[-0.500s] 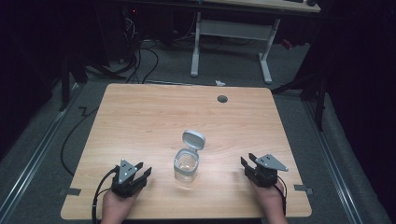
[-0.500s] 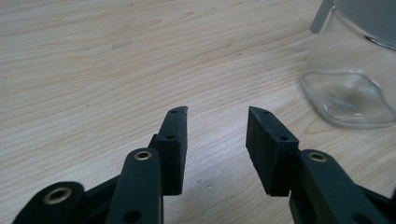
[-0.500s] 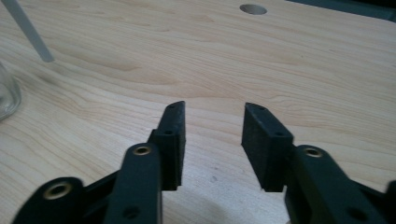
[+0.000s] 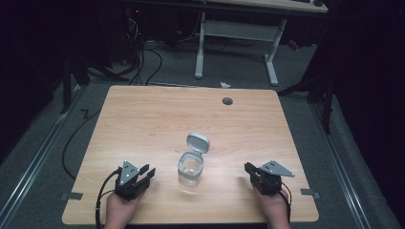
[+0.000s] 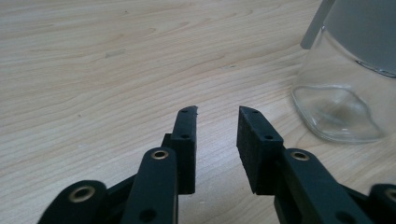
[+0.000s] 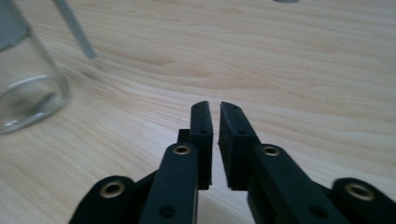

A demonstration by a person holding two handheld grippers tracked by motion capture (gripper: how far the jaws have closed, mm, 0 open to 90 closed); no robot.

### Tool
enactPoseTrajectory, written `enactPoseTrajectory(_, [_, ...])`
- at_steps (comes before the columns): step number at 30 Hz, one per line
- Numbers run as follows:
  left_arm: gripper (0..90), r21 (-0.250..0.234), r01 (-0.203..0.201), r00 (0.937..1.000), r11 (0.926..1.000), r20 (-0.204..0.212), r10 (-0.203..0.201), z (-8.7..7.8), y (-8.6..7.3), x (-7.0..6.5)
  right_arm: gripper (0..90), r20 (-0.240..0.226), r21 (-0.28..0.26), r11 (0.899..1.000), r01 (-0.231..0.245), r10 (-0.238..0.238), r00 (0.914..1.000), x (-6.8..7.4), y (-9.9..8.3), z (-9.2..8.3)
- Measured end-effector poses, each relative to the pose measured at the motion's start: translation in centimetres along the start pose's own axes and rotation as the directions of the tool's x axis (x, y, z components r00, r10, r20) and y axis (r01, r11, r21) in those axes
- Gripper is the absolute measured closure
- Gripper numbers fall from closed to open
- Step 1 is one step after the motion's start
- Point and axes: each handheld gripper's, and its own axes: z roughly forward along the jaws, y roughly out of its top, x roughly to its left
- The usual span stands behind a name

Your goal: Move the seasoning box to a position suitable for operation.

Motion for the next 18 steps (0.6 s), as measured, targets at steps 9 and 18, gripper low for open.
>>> enactPoseTrajectory(9, [83.7, -0.007, 0.033, 0.9993, 0.9994, -0.017, -0.033, -0.3, 0.3, 0.4, 90.0, -0.074, 0.011, 0.998, 0.063, -0.062, 0.9953, 3.7, 0.9, 1.5])
enactPoseTrajectory(18, [90.0, -0.02, 0.038, 0.9992, 0.9991, -0.01, -0.038, -0.8, 0.7, 0.7, 90.0, -0.139, 0.05, 0.991, 0.125, -0.117, 0.9833, 7.2, 1.2, 4.0])
